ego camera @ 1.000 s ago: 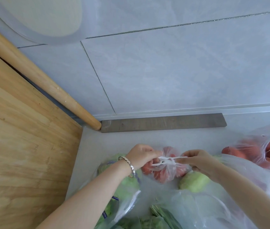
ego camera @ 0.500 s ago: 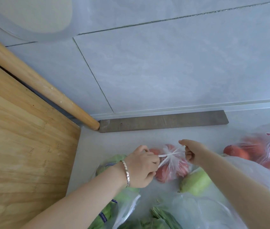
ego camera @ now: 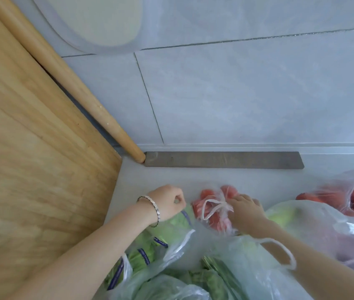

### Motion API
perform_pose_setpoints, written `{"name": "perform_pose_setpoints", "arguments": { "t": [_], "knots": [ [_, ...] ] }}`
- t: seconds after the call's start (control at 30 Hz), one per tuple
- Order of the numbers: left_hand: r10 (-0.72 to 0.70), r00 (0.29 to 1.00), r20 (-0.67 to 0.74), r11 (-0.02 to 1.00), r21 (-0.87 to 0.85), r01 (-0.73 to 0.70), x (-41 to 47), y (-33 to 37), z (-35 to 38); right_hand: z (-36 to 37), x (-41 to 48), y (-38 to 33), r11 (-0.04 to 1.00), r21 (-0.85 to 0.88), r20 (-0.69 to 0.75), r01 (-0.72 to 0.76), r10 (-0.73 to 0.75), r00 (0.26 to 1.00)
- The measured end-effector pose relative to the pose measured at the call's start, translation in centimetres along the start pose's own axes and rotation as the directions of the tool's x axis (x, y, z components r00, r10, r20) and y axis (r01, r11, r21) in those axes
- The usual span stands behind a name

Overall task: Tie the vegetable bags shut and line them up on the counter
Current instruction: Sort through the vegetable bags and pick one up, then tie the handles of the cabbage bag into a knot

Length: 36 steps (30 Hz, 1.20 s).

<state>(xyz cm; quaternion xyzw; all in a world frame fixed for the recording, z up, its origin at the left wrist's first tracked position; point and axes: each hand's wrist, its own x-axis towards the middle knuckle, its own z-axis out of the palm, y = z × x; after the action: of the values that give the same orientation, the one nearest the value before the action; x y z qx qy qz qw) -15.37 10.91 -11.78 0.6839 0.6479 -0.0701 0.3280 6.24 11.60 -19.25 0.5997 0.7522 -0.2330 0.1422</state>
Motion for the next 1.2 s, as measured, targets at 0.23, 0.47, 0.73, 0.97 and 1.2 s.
{"name": "perform_pose_setpoints", "arguments": {
  "t": [0.23, 0.47, 0.73, 0.97, 1.2],
  "knots": [
    [-0.348, 0.936, 0.056, 0.891, 0.331, 0.311, -8.9, -1.6, -4.1, -7.8, -5.7, -8.4, 0.934, 0.347, 0.039, 0.086, -0.106, 0.994],
    [-0.538, 0.815, 0.214, 0.830, 0.306, 0.467, -14.2, -1.8, -2.8, -7.7, -10.6, -13.3, 0.962, -0.098, 0.253, 0.256, -0.225, 0.941],
    [-0.448, 0.879, 0.164, 0.854, 0.370, 0.366, -15.4, -3.2, -1.7, -7.2, -12.6, -12.5, 0.882, -0.032, 0.261, 0.471, -0.448, 0.855],
    [-0.491, 0.824, -0.283, 0.743, 0.358, 0.565, -17.5, -4.9, -3.1, -8.4, -12.5, -10.2, 0.900, -0.163, -0.237, 0.404, -0.433, 0.869],
    [-0.605, 0.788, -0.112, 0.622, -0.684, 0.381, -18.8, -5.6, -3.1, -5.5, -9.7, -8.1, 0.584, 0.760, -0.410, 0.287, 0.086, 0.908]
  ]
}}
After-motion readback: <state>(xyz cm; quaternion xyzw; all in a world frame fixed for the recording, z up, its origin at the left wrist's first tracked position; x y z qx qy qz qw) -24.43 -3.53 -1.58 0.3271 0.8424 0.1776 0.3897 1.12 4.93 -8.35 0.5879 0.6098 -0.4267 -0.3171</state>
